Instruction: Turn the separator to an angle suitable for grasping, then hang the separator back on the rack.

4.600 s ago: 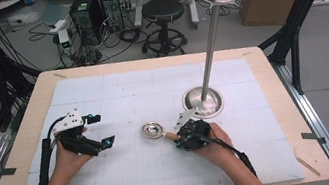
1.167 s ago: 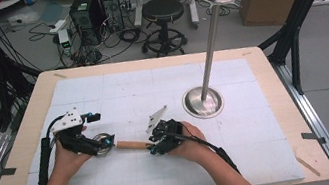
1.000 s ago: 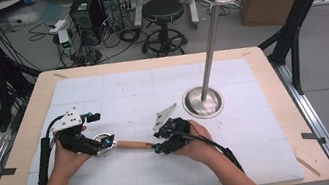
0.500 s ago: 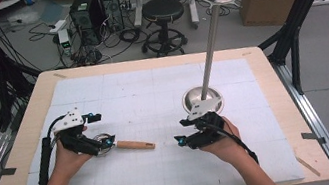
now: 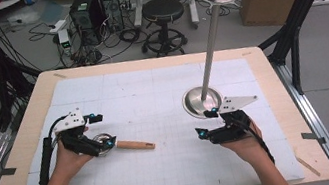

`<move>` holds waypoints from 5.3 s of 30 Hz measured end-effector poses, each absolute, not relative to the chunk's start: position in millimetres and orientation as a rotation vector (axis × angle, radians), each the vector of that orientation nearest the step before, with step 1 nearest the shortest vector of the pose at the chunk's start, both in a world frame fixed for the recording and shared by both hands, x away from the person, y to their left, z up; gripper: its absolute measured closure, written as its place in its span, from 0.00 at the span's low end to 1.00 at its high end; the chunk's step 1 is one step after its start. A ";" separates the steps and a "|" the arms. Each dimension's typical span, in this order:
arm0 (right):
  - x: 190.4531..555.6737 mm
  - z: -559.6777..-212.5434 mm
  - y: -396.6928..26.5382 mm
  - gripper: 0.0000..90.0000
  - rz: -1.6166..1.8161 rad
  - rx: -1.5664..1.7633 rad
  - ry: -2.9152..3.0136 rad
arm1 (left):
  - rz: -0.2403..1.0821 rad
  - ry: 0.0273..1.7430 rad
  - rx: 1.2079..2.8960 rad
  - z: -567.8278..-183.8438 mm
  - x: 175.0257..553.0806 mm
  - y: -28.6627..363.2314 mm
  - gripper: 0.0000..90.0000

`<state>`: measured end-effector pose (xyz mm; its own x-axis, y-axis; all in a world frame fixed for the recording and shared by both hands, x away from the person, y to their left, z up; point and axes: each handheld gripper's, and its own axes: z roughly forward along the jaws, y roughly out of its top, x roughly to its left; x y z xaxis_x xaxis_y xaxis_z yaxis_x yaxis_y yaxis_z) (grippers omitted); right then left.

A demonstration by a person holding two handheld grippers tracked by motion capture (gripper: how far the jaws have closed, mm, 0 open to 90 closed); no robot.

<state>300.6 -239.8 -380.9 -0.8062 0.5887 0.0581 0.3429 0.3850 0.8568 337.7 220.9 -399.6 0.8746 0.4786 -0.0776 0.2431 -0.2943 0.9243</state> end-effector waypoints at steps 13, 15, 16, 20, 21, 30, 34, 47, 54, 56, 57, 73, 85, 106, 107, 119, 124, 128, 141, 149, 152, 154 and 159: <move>300.0 -376.4 -264.4 0.25 1.443 0.815 2.321 | 0.251 0.512 1.883 -393.2 334.5 218.7 0.02; 300.7 -375.4 -269.8 0.24 1.470 0.813 2.313 | 0.244 0.493 1.890 -390.9 332.6 217.3 0.02; 301.4 -375.2 -271.9 0.24 1.475 0.817 2.310 | 0.242 0.487 1.892 -390.2 332.3 216.8 0.02; 304.8 -375.6 -278.5 0.23 1.493 0.840 2.298 | 0.237 0.470 1.891 -387.9 331.5 216.1 0.02; 306.4 -375.2 -282.9 0.23 1.507 0.861 2.286 | 0.233 0.462 1.894 -387.0 330.9 216.4 0.02; 306.6 -370.6 -288.1 0.23 1.527 0.865 2.252 | 0.243 0.455 1.923 -386.6 327.7 215.0 0.02; 306.0 -370.0 -287.1 0.23 1.520 0.864 2.258 | 0.243 0.456 1.924 -386.9 328.7 214.9 0.02; 305.1 -372.5 -283.7 0.23 1.494 0.853 2.278 | 0.253 0.467 1.939 -388.7 329.5 213.0 0.02; 305.7 -371.1 -287.7 0.23 1.507 0.880 2.256 | 0.261 0.463 1.939 -387.6 331.4 214.9 0.02; 305.9 -371.7 -288.0 0.23 1.505 0.878 2.257 | 0.266 0.460 1.941 -385.9 330.8 215.0 0.02; 306.1 -372.5 -287.9 0.23 1.494 0.875 2.263 | 0.274 0.455 1.954 -384.0 330.4 213.6 0.02; 303.0 -372.2 -287.7 0.23 1.479 0.862 2.269 | 0.298 0.365 2.203 -369.4 339.4 179.4 0.04; 302.3 -373.3 -286.2 0.23 1.475 0.867 2.277 | 0.196 0.251 2.382 -367.7 346.3 149.7 0.24; 305.4 -377.3 -284.7 0.23 1.460 0.867 2.298 | 0.152 0.210 2.754 -396.3 355.3 110.5 0.40; 305.4 -377.3 -284.8 0.23 1.460 0.868 2.297 | 0.141 0.210 2.756 -397.2 355.9 109.7 0.42; 306.0 -378.3 -284.8 0.23 1.455 0.874 2.300 | 0.108 0.228 2.830 -409.6 363.6 106.8 0.56; 305.9 -378.5 -284.6 0.23 1.454 0.880 2.300 | 0.067 0.236 2.823 -409.2 364.6 108.0 0.64; 306.0 -378.8 -284.2 0.23 1.450 0.874 2.302 | 0.060 0.237 2.821 -409.3 365.5 108.1 0.64; 305.9 -378.5 -285.0 0.23 1.458 0.876 2.300 | 0.047 0.241 2.807 -409.5 367.3 107.9 0.72; 305.5 -378.2 -282.8 0.23 1.455 0.868 2.305 | 0.055 0.251 2.782 -411.1 365.9 110.7 0.73; 304.3 -377.4 -283.6 0.23 1.457 0.868 2.299 | 0.023 0.328 2.747 -411.6 368.8 114.2 0.75; 304.3 -377.2 -284.8 0.23 1.457 0.871 2.296 | 0.002 0.351 2.727 -411.8 370.6 116.7 0.75; 305.7 -378.6 -285.0 0.23 1.450 0.881 2.301 | 0.025 0.368 2.689 -407.7 370.5 117.7 0.75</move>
<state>305.7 -285.0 -378.6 -0.7742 0.6277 0.0818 0.3445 0.3094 0.8863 370.5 117.7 -407.7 0.9647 0.2603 -0.0387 0.2527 -0.8751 0.4127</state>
